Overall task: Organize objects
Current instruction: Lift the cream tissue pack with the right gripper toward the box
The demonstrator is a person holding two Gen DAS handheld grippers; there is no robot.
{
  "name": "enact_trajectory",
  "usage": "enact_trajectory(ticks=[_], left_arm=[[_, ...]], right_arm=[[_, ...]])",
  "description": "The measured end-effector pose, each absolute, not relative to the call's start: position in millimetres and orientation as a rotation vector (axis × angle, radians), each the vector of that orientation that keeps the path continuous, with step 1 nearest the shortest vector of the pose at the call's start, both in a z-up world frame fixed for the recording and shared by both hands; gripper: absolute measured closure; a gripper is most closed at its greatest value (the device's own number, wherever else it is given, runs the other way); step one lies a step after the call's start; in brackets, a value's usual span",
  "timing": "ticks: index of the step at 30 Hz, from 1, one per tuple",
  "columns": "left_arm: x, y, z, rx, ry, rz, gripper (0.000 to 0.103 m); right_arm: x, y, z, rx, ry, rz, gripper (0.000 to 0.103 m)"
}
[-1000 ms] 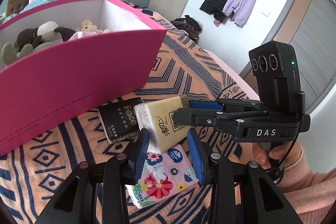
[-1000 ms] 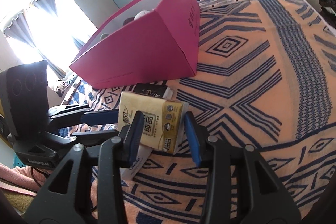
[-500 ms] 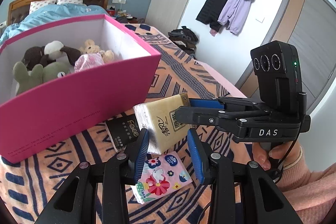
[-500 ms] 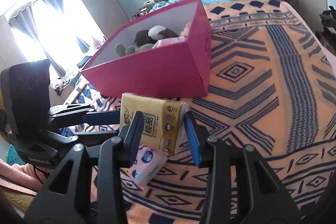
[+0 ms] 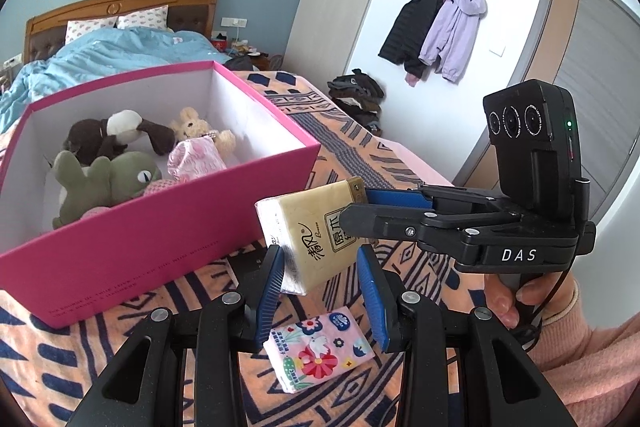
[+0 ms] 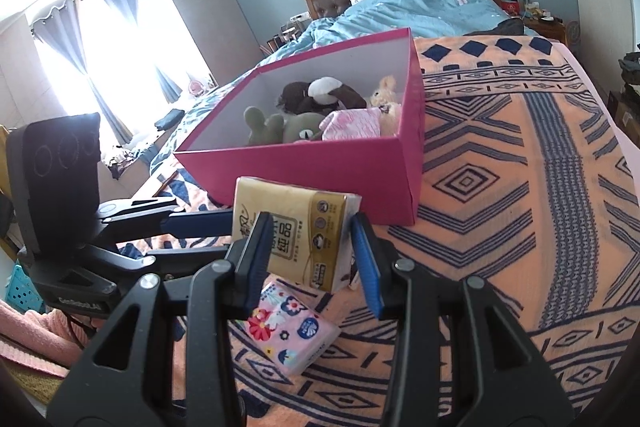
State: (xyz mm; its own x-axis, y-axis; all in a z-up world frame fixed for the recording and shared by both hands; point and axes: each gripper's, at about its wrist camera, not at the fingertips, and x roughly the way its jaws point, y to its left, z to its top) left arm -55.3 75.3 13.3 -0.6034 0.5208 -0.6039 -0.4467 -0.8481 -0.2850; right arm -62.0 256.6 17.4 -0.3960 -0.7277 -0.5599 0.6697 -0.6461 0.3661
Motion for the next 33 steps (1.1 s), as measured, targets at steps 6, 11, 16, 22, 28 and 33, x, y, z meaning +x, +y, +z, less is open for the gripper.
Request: enact_trajectory(ticks=[6,11,16,22,28,33], left_arm=[[-56,75,18,-0.931,-0.125,2.421,0.065],[-55,74,21,-0.912,-0.124,2.426,0.065],[-55,72,24,-0.901,-0.123,2.435,0.065],[-55,71,27,-0.884,-0.120,2.442,0.065],[-55,69,30,-0.871,-0.115,2.453,0.065],[-55,68,34,-0.859,-0.106,2.466,0.065]], right_arm=[[-63,255,22,0.878,-0.101,-2.096,0.060],[-63,253,25,0.868,-0.100,-2.098,0.060],[-63,252,28,0.860,-0.096,-2.099,0.060],[-63,251,33,0.841,-0.092,-2.100,0.060],[-63,250,40,0.816,-0.085,-2.103,0.060],[-63,248,44,0.802,-0.080,-2.103,0.060]])
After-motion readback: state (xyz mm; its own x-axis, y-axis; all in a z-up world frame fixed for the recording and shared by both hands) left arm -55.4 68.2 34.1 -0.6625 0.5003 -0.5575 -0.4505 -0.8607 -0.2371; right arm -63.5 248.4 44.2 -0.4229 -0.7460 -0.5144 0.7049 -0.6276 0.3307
